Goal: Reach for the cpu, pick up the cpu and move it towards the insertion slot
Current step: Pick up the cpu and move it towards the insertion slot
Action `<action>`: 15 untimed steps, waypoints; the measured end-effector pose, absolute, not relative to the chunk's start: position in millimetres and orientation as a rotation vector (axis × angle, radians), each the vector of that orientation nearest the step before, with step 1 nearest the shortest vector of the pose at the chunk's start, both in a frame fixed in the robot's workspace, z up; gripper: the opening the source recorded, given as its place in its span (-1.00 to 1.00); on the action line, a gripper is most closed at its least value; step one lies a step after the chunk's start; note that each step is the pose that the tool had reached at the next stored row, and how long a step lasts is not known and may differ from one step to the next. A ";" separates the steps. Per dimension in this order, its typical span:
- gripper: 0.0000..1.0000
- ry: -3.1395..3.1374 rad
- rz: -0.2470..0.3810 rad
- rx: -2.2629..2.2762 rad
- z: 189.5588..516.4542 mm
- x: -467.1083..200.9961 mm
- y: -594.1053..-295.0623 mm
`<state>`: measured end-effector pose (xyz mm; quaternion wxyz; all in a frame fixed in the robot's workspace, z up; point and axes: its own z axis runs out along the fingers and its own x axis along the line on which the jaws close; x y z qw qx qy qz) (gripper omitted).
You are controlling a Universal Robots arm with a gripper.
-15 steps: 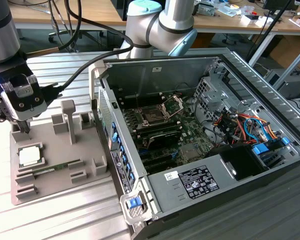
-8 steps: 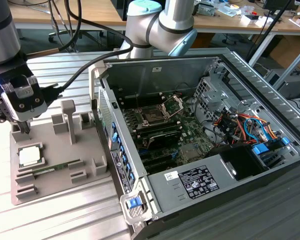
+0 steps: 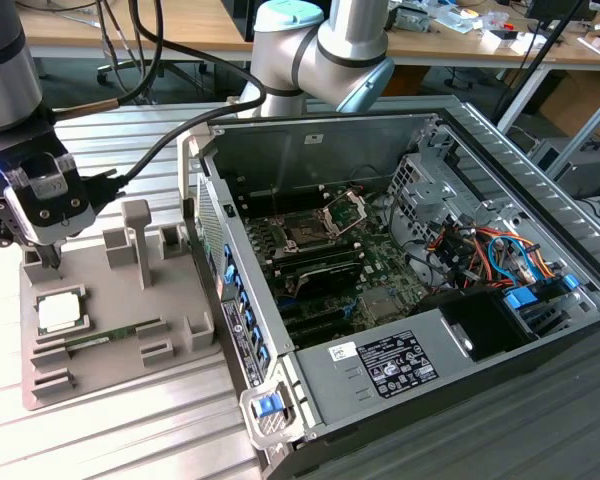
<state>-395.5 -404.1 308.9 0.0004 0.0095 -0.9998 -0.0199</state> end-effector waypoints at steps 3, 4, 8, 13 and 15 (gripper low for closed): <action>-0.79 -3.140 -0.063 0.030 308.0 -395.5 -404.1; -0.79 -3.140 -0.063 0.030 307.6 -395.5 -404.1; -0.79 -3.140 -0.063 0.030 306.2 -395.5 -404.1; -0.79 -3.140 -0.063 0.030 303.7 -395.5 -404.2; -0.79 -3.140 -0.063 0.030 302.8 -395.5 -404.2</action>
